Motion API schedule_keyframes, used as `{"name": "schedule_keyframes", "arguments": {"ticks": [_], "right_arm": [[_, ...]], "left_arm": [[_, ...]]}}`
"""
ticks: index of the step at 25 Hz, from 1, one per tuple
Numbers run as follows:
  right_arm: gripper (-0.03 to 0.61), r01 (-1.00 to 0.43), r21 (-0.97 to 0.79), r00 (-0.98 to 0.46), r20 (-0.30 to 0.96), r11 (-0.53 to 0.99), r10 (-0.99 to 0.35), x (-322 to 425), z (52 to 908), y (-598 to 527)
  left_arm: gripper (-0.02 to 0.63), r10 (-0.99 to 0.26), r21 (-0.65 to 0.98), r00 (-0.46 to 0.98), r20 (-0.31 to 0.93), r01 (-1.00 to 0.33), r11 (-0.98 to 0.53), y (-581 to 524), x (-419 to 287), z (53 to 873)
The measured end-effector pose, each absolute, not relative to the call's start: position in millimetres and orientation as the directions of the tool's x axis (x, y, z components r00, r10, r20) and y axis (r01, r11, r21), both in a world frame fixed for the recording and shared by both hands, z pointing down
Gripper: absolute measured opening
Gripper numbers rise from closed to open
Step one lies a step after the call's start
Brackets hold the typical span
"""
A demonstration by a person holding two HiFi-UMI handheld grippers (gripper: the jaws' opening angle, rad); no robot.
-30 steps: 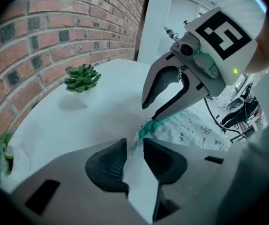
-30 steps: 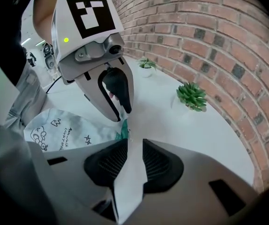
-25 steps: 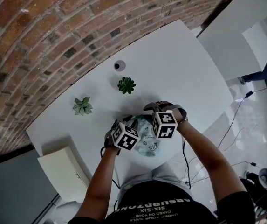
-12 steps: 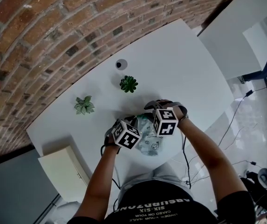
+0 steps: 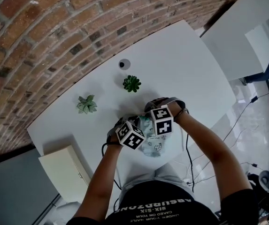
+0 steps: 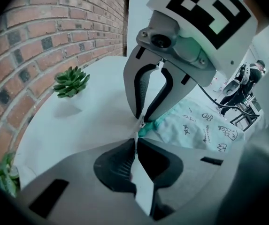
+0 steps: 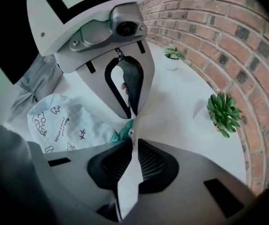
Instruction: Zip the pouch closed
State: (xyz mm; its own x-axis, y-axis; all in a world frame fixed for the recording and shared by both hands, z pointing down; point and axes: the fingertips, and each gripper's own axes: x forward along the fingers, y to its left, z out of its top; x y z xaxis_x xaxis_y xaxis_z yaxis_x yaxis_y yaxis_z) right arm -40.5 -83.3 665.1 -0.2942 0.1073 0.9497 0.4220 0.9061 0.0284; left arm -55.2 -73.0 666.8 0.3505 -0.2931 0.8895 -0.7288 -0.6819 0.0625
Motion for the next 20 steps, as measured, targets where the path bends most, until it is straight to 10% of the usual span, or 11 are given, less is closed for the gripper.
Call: {"name": "schedule_keyframes", "arguments": {"ticks": [20], "right_arm": [[0.002, 0.415, 0.165, -0.324, 0.946, 0.895, -0.024, -29.7, 659.1, -71.7]], "left_arm": [[0.023, -0.321, 0.086, 0.34, 0.884, -0.793, -0.603, -74.3, -57.1, 668.5]]}}
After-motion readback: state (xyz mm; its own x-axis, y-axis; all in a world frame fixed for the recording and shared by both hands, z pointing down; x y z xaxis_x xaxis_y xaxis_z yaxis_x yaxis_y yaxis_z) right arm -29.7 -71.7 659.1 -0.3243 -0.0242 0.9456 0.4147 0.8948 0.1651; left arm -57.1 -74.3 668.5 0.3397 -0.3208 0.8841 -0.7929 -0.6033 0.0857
